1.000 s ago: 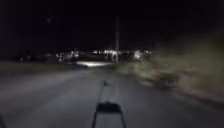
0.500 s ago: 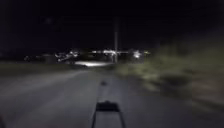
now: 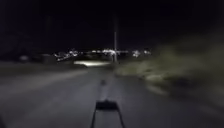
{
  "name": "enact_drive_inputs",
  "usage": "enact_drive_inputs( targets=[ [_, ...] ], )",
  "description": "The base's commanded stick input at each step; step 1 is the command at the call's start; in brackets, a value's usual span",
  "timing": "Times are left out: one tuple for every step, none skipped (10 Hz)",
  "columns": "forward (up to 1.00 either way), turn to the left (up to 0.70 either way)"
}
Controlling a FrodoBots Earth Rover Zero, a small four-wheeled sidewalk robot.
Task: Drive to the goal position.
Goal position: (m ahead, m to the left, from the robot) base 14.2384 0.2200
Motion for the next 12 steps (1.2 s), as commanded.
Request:
enact_drive_inputs(
  targets=[
    [0.7, 0.0],
    [0.7, 0.0],
    [0.7, 0.0],
    [0.7, 0.0],
    [0.7, 0.0],
    [0.7, 0.0],
    [0.7, 0.0],
    [0.7, 0.0],
    [0.7, 0.0],
    [0.7, 0.27],
    [0.7, 0.27],
    [0.7, 0.16]
  ],
)
